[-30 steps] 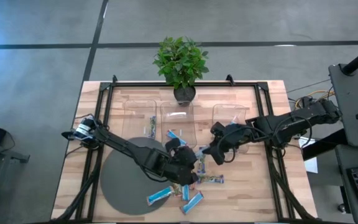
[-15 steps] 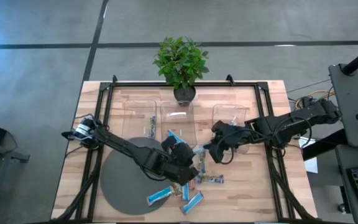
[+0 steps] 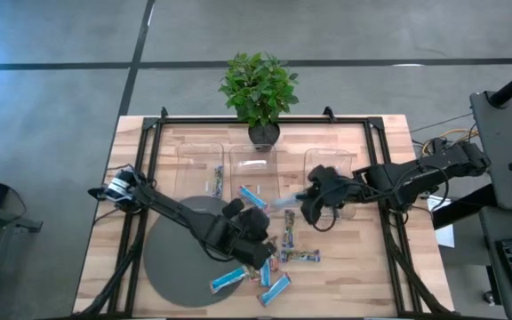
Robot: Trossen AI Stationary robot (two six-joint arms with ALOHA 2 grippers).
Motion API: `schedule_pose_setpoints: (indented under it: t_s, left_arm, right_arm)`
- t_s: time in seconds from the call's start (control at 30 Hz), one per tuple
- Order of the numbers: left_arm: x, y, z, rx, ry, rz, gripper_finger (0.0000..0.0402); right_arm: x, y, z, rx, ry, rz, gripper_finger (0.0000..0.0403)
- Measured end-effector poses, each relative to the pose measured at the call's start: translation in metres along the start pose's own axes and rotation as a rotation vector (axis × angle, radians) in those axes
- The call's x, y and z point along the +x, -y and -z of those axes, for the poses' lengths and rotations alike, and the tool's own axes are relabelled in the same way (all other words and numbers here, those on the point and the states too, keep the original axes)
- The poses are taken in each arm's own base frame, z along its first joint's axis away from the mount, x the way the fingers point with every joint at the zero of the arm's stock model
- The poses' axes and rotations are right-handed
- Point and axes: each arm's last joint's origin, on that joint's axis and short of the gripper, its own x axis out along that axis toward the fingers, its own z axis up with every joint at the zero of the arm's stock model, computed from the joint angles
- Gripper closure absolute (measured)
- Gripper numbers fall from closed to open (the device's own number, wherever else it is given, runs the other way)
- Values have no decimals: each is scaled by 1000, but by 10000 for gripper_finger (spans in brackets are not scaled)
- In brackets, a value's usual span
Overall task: Pick and place Granola Bars by type
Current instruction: Put the yellow granola bar into the right transparent bin
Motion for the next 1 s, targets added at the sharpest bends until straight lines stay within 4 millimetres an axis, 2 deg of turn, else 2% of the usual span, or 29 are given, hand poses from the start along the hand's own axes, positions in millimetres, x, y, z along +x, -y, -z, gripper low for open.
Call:
schedule_pose_setpoints:
  t_s: [0.23,0.43,0.57,0.73,0.9,1.0]
  left_arm:
    - [-5,-9,13,-39,-67,-98,261]
    - [-18,-3,23,-19,-58,-84,252]
    - [-22,-1,27,-32,-55,-77,252]
    - [-22,-2,27,-48,-51,-87,252]
    - [-23,-5,28,-67,-46,-118,252]
    - [-25,-6,32,-86,-56,-140,252]
  right_arm:
    - [-21,32,14,-177,33,395,347]
    - [-25,41,28,-350,-73,531,347]
    - [-14,39,34,-483,-113,619,347]
    - [19,38,48,-665,-277,700,333]
    - [45,36,62,-711,-370,757,281]
    - [49,32,70,-733,-371,759,241]
